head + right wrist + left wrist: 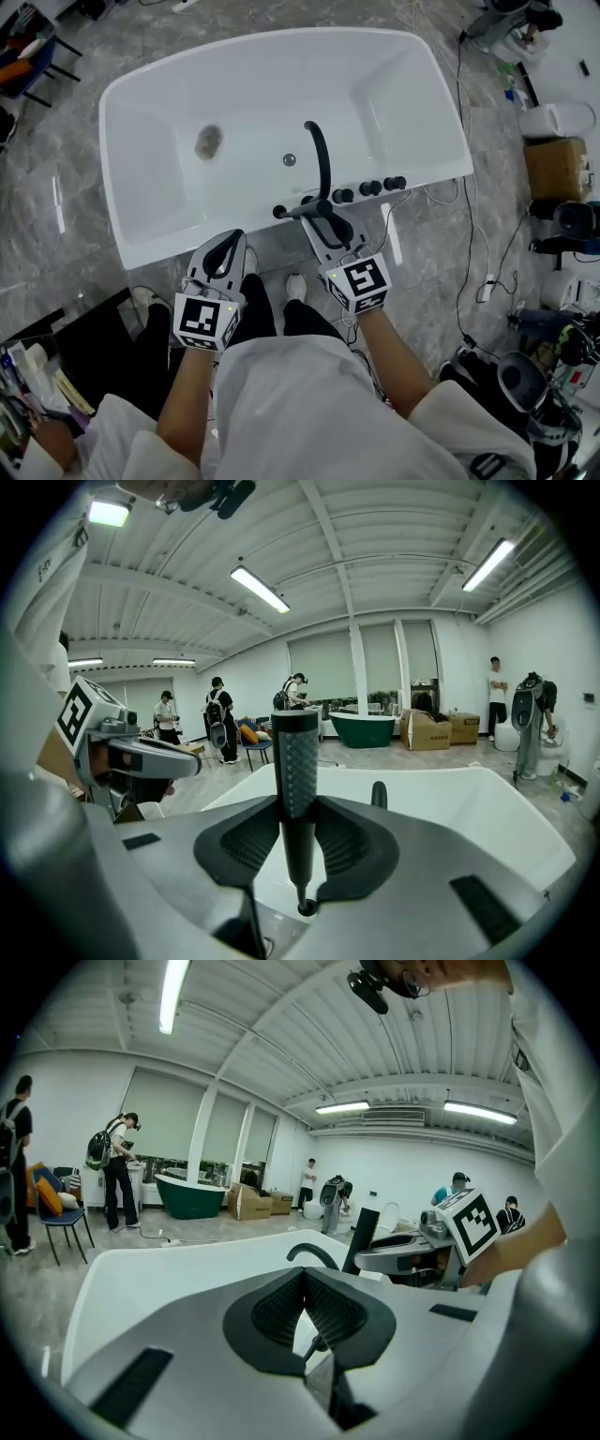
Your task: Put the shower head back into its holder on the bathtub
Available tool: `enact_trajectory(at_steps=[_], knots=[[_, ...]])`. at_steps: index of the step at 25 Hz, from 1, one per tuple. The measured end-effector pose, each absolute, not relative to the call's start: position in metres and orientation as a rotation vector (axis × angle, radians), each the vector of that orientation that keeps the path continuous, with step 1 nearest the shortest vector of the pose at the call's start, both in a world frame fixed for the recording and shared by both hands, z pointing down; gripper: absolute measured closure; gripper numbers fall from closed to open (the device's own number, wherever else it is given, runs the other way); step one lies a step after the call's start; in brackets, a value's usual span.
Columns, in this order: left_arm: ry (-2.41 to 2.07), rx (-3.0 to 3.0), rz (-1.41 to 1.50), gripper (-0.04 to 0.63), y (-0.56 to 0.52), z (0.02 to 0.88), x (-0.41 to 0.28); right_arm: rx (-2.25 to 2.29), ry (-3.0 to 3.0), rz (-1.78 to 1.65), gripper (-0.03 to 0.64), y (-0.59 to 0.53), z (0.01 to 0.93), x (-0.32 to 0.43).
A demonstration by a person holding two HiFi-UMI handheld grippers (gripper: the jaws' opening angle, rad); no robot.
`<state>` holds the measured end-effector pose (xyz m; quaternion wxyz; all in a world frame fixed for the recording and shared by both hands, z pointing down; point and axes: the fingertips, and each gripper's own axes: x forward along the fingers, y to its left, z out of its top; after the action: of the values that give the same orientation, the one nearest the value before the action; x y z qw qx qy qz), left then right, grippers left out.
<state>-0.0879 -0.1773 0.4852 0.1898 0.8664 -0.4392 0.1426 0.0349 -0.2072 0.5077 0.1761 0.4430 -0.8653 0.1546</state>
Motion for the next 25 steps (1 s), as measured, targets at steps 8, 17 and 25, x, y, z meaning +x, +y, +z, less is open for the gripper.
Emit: enact_trajectory(at_steps=[8, 17, 25], knots=[[-1.222, 2.418, 0.416, 0.584, -0.188, 0.509, -0.087, 1.243, -2.421, 0.478, 0.489, -0.215, 0.544, 0.034], [-1.221, 2.391, 0.422, 0.584, -0.192, 0.533, -0.08, 1.237, -2.4, 0.505, 0.489, -0.218, 0.578, 0.032], [-1.244, 2.361, 0.44, 0.584, -0.185, 0.555, -0.087, 1.228, -2.367, 0.509, 0.488, -0.216, 0.618, 0.028]])
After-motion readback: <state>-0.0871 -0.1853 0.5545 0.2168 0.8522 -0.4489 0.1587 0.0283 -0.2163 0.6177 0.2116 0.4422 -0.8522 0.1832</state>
